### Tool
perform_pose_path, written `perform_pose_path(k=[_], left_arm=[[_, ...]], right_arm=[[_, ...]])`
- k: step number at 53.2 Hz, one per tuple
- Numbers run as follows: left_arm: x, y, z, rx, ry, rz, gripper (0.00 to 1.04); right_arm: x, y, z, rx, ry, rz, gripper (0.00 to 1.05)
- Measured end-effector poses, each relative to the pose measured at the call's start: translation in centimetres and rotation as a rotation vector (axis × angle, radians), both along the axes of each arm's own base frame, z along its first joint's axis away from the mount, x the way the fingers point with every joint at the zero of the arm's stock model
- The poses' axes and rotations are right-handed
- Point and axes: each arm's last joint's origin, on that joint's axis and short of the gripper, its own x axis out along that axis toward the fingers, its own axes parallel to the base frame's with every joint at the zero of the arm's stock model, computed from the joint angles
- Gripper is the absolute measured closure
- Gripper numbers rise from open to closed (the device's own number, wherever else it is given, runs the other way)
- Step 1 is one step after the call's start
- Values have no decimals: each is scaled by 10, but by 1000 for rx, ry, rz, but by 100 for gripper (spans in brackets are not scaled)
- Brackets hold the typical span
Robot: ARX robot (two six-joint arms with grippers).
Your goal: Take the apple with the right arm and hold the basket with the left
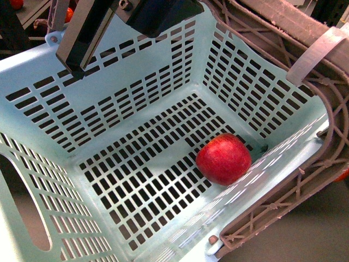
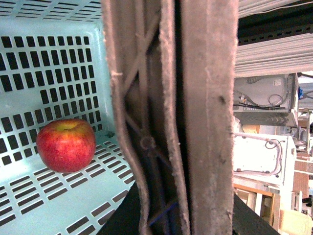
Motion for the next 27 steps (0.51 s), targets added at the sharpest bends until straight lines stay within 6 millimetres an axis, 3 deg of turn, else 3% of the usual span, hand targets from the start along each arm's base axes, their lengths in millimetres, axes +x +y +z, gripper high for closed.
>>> perform_pose_path(k=[27], left_arm=[[0,0,0,0,0,0,88]], right_arm=[[-16,0,2,0,-7,0,103]])
